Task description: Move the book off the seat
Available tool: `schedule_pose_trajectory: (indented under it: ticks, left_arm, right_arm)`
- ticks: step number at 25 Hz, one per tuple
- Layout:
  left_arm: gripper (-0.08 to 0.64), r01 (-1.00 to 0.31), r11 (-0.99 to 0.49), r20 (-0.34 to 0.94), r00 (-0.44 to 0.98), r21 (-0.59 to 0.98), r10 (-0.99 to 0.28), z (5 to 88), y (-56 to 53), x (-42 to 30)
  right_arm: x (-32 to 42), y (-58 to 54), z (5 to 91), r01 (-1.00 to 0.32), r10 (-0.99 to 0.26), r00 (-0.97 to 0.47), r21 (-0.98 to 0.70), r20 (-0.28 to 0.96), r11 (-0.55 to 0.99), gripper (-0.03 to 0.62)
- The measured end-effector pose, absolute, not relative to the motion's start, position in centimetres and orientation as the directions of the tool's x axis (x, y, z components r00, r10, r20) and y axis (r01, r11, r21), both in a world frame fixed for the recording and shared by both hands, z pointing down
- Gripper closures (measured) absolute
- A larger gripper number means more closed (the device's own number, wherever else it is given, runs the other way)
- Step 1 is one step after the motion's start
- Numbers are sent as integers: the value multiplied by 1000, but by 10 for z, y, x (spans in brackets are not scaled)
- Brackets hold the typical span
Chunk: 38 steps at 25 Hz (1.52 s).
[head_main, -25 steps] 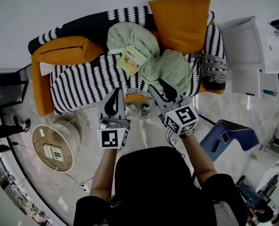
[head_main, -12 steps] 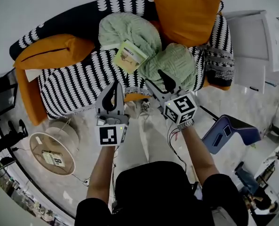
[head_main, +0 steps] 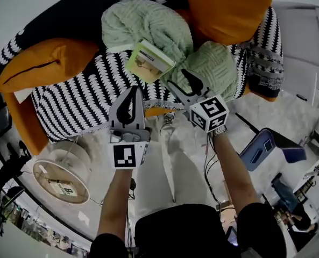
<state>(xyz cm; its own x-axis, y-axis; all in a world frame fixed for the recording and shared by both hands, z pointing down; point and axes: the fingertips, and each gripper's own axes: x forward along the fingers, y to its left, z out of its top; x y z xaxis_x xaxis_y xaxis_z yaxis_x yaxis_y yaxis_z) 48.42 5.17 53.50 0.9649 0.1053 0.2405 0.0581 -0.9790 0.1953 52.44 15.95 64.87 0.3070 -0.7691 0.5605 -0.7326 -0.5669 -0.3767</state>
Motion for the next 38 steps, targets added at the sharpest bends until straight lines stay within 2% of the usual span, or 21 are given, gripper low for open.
schedule_pose_trajectory:
  ticks: [14,24,29,38]
  left_arm:
    - [549,71,-967,281,949,244,141,621,58,493]
    - [549,71,-967,302,942,243,145,650,52,486]
    - [549,50,-966,320,938,252,132,656,50,483]
    - [549,54,-966,297,946,252,130,661,43,484]
  right_arm:
    - [556,154,749,-749,-761,254,-377,597,-545,350]
    - [569,157,756,-765,-759,288,-336,584,-549,350]
    - [559,148,767,-797,-766,206,-349,609,-492,350]
    - [551,119,763,-783,-817,122,-452,564,-429,351]
